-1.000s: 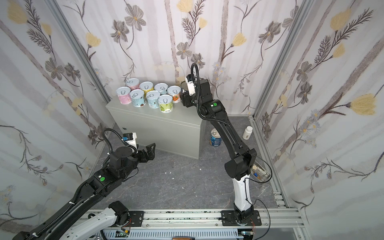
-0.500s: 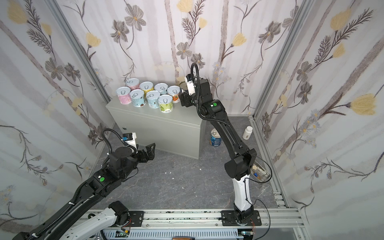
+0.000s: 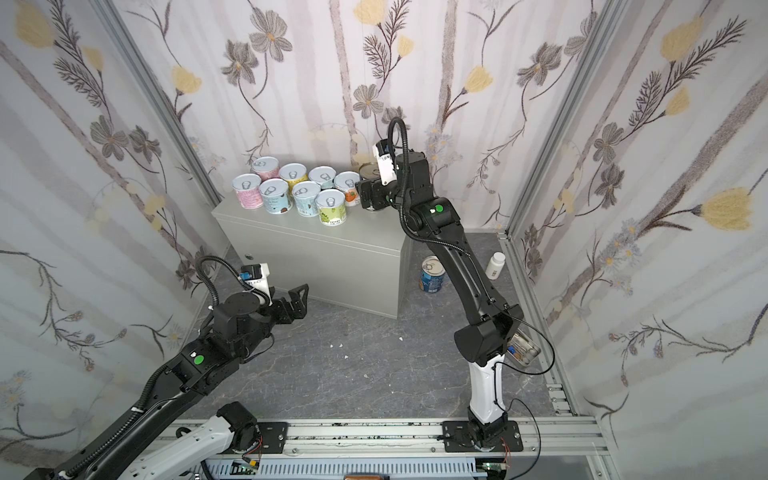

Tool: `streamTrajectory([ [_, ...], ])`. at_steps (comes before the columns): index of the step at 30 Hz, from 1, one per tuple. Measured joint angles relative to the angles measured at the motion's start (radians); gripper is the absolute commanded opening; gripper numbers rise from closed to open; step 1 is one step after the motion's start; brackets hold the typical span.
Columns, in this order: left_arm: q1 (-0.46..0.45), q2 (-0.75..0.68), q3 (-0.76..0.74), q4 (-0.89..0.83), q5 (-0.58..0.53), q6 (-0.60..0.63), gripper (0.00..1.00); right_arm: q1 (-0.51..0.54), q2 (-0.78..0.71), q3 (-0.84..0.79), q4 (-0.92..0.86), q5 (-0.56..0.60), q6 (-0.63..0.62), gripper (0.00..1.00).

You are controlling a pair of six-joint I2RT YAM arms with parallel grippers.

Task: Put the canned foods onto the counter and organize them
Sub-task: 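Lower the dark blue gold-lidded can beside the orange-printed can with right gripper, then open right gripper and draw it back down toward the floor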

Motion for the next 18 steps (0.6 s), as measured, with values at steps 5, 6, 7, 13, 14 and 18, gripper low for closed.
streamTrajectory([
  [5,0.000,-0.006,0.055,-0.030,-0.006,0.003,1.00,0.003,-0.057,0.000,-0.019,0.000,0.000,1.00],
  [6,0.000,-0.008,0.059,-0.035,-0.003,0.002,1.00,0.003,-0.070,-0.003,-0.026,0.000,0.000,1.00],
  [7,0.000,-0.011,0.063,-0.045,0.003,-0.002,1.00,0.005,-0.089,-0.011,-0.034,0.000,0.000,1.00],
  [13,0.000,-0.046,0.071,-0.087,0.016,-0.029,1.00,0.022,-0.265,-0.216,-0.010,0.010,0.001,1.00],
  [14,0.000,-0.051,0.071,-0.095,0.023,-0.034,1.00,0.023,-0.300,-0.267,0.003,0.016,0.009,1.00],
  [18,0.000,-0.064,0.058,-0.104,0.028,-0.051,1.00,0.022,-0.439,-0.465,0.063,0.045,0.024,1.00],
])
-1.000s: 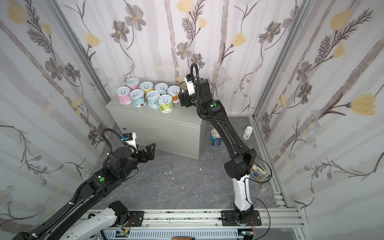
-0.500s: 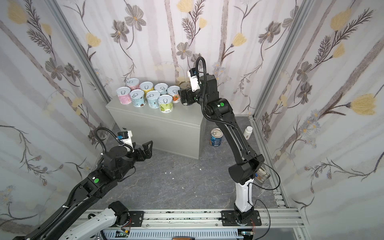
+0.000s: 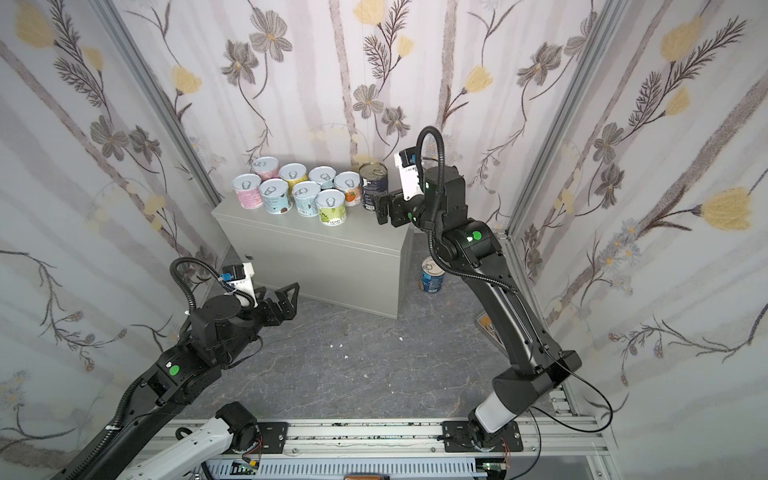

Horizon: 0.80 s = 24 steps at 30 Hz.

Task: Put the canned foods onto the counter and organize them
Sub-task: 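Open right gripper and draw it back down toward the floor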

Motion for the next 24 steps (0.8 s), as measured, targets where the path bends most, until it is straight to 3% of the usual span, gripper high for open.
streamTrajectory([
  [14,-0.003,-0.036,-0.172,-0.004,0.004,-0.058,1.00,-0.008,-0.488,-0.625,0.156,0.105,0.069,1.00],
  [24,-0.011,-0.075,-0.305,0.015,0.018,-0.100,1.00,-0.038,-0.703,-1.008,0.223,0.191,0.168,1.00],
])
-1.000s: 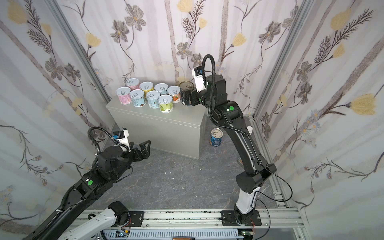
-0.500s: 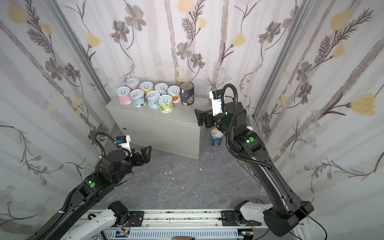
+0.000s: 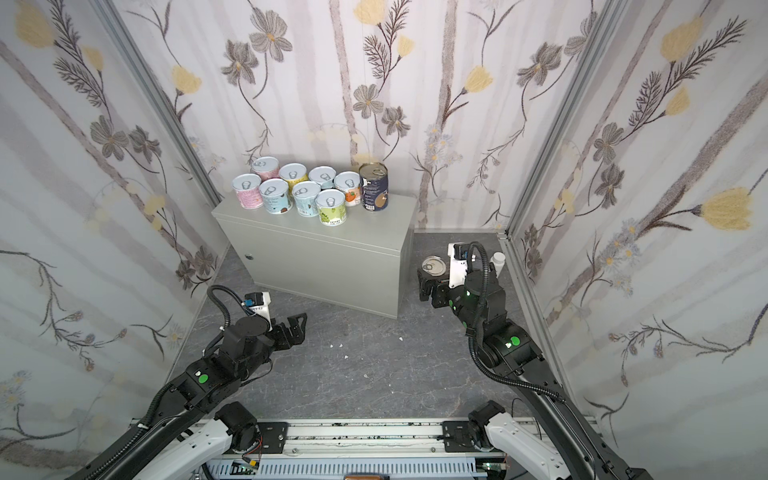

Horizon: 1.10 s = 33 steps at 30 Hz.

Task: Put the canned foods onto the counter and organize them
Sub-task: 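Open right gripper and draw it back down toward the floor, then lower right gripper over the blue-labelled soup can on the floor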

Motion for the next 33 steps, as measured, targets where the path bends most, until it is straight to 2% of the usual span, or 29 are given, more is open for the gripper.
streamTrajectory([
  [7,-0.007,0.076,-0.050,0.035,-0.002,-0.044,1.00,-0.050,-0.013,-0.210,0.101,0.025,0.090,1.00],
  [16,-0.036,0.113,-0.138,0.082,-0.013,-0.113,1.00,-0.099,0.174,-0.285,0.226,0.000,0.156,1.00],
  [22,-0.036,0.112,-0.194,0.123,-0.013,-0.145,1.00,-0.131,0.355,-0.222,0.257,-0.031,0.165,1.00],
  [33,-0.036,0.178,-0.224,0.209,-0.026,-0.155,1.00,-0.192,0.669,0.019,0.259,-0.054,0.162,1.00],
])
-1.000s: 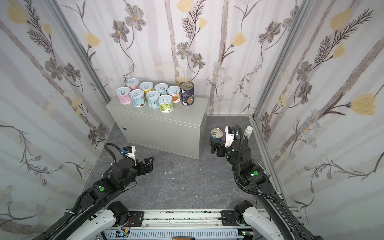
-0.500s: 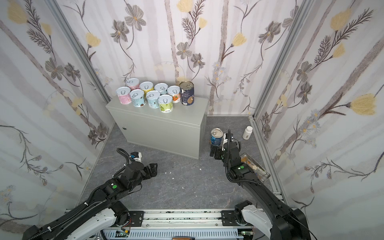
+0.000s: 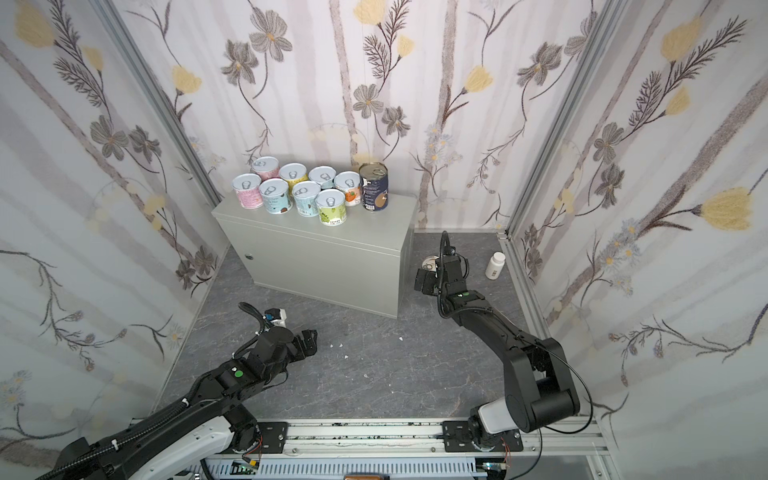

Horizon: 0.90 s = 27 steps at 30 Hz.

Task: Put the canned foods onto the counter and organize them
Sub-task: 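Lower right gripper over the blue-labelled soup can on the floor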

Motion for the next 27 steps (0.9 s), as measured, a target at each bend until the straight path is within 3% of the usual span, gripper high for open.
streamTrajectory([
  [15,0.008,0.071,0.006,0.068,-0.012,0.044,1.00,-0.034,0.260,0.256,-0.082,0.027,-0.045,1.00],
  [27,0.042,0.129,0.006,0.119,-0.008,0.067,1.00,-0.038,0.378,0.359,-0.135,0.042,-0.071,0.99],
])
